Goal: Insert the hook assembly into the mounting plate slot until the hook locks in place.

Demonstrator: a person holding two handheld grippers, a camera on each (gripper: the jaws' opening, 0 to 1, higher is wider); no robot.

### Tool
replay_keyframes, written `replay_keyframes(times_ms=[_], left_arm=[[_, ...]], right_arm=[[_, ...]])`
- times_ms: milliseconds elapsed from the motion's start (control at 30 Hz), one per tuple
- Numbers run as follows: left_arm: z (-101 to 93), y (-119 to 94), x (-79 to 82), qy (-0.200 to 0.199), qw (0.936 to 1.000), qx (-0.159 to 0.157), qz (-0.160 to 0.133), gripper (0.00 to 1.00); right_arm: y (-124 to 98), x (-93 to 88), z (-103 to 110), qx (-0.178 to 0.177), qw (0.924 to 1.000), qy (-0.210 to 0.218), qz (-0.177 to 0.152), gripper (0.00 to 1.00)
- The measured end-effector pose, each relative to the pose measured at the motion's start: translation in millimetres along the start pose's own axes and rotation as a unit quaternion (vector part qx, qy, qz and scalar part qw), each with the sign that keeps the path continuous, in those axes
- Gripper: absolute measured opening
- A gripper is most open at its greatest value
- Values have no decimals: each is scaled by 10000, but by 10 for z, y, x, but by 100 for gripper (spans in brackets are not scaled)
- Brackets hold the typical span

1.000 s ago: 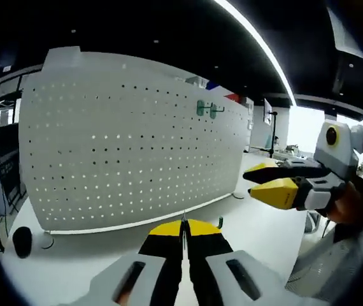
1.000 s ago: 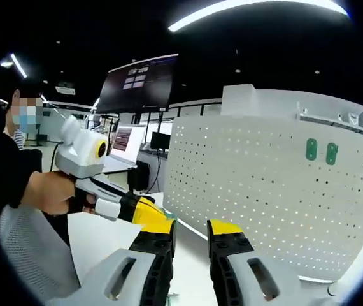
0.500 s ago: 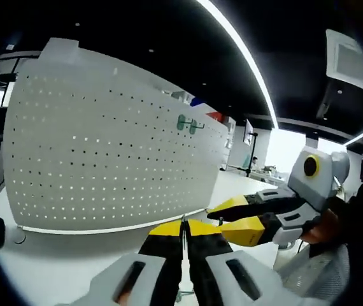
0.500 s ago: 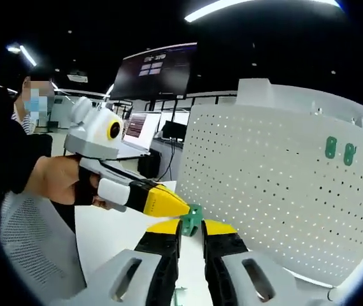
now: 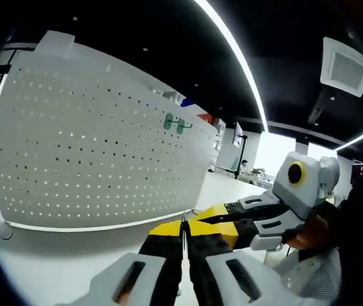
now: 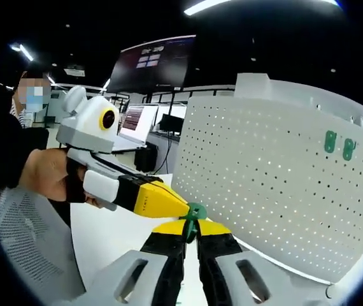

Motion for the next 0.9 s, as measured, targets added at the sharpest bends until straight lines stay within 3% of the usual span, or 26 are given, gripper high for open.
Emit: replay_keyframes(times_ms=[433, 900], left_arm=[[-5, -6, -3, -57, 10000, -11, 0, 1], [-45, 2, 26, 468, 9988, -112, -76, 2]], right_arm=[[-4, 8, -6, -47, 10000, -8, 11, 2], [-15, 28, -13, -93, 9999, 87, -34, 1]])
Point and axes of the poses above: the point that each gripper's makers call its tool centre point, and the gripper's own axes: y roughly forward along the fingers, z roughly to its left, x roughly out of its top, the point moved 9 cm from there along -y, roughly backward along the fingers, and after that the axes turned 13 degrees about -z, right-handed, at the moved point
